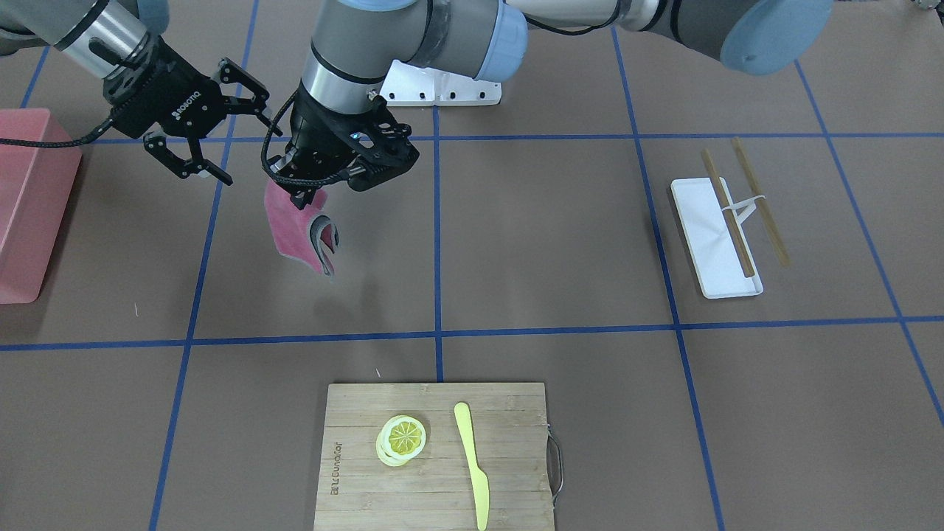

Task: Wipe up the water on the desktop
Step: 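Carry the pink cloth toward the right gripper while the right gripper grasps it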

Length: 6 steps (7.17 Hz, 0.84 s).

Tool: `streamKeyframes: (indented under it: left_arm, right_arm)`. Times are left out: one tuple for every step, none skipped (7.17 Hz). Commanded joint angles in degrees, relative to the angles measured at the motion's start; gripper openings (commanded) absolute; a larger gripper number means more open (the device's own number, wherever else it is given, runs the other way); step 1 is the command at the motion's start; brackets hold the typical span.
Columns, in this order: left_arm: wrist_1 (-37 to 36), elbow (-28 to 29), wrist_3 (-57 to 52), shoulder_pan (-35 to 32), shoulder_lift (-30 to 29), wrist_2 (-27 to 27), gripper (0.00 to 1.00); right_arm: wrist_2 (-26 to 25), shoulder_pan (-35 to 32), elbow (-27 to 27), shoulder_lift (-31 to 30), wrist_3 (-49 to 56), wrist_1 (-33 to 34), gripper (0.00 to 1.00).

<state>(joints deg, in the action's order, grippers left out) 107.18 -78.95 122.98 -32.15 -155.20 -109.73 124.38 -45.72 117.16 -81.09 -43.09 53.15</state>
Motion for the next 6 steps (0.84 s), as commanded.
streamKeyframes:
  left_arm:
    - [0.3, -0.7, 5.0, 0.4, -0.5, 1.1, 0.00]
    - [0.2, -0.9, 5.4, 0.4, -0.5, 1.1, 0.00]
    - [0.2, -1.3, 6.2, 0.5, -0.6, 1.1, 0.00]
    - [0.2, -1.6, 6.4, 0.5, -0.7, 1.1, 0.00]
    - [0.2, -1.7, 6.7, 0.5, -1.1, 1.1, 0.00]
    - [0.2, -1.7, 6.8, 0.5, -1.3, 1.1, 0.00]
  right_arm:
    - [-2.1, 1.5, 0.0, -0.1, 1.9, -0.1, 0.98]
    - [-2.1, 1.5, 0.0, 0.0, 2.4, 0.0, 0.95]
    - [-2.3, 1.5, 0.0, -0.2, 2.5, 0.0, 0.95]
    - [-3.5, 1.5, 0.0, -0.5, 4.5, -0.1, 0.94]
    - [-4.6, 1.4, 0.0, -0.9, 5.8, -0.1, 0.90]
    - [-4.6, 1.4, 0.0, -0.8, 5.8, -0.1, 0.83]
